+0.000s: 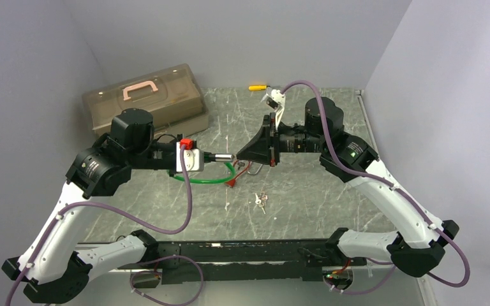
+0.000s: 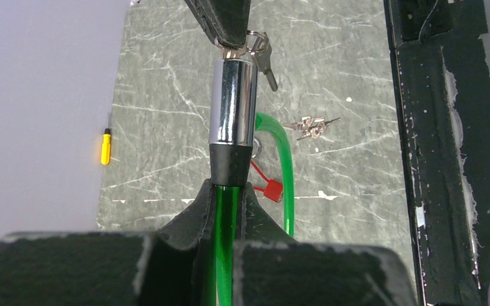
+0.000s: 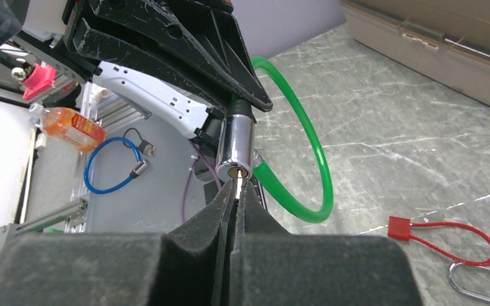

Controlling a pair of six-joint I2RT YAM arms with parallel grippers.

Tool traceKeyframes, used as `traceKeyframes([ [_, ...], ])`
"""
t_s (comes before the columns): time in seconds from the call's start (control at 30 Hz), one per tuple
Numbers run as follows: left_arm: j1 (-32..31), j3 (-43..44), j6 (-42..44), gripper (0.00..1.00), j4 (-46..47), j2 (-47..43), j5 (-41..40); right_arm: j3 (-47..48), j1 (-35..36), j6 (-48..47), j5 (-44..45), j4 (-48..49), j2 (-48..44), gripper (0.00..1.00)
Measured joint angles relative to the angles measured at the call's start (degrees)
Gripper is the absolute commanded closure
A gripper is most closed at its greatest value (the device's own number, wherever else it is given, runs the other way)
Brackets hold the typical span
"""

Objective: Unlock with the key
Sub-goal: Unlock the lock.

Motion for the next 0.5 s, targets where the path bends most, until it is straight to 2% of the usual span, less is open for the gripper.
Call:
traceKeyframes([
  [0.27, -2.32, -0.17, 2.93, 1.00, 0.04, -0.37, -7.30, -0.02, -0.61, 5.75, 0.00, 1.27, 2.08, 1.00],
  [0.5, -6.10, -0.70, 8.26, 1.00, 2.25, -1.38, -15.82, -0.04, -3.67, 16.04, -1.25, 3.26, 3.78, 1.00],
])
